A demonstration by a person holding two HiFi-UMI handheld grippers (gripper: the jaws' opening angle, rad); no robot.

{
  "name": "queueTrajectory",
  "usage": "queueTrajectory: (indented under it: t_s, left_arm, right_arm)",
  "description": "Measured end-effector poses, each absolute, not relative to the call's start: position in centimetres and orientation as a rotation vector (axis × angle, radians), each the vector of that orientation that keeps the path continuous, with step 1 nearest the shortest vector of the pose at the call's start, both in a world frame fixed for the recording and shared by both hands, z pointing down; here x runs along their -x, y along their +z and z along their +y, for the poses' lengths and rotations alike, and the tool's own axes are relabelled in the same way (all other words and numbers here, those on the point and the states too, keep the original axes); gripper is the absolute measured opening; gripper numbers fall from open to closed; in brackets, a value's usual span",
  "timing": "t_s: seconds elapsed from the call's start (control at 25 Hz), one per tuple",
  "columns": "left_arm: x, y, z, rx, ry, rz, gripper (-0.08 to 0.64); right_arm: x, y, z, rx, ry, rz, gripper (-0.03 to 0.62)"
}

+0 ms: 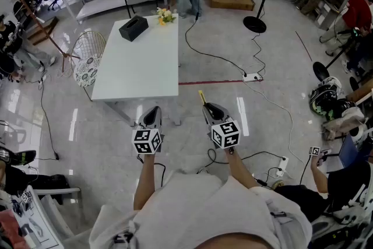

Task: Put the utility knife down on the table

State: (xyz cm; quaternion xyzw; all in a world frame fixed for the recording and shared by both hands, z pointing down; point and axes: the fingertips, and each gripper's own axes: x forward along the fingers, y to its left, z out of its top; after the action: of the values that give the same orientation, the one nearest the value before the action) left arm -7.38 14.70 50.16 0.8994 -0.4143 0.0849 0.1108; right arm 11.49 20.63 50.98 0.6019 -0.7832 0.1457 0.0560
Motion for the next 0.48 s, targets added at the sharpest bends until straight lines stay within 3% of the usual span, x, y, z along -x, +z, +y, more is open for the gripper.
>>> queueTrajectory:
  t_s: [0.48]
  left_arm:
    - [6.4, 50.5, 16.0, -2.622, 0.251, -1.23, 0.02]
  right_arm:
    - [-11.8, 51.1, 21.6, -1.801, 0.452, -2.404, 0.08]
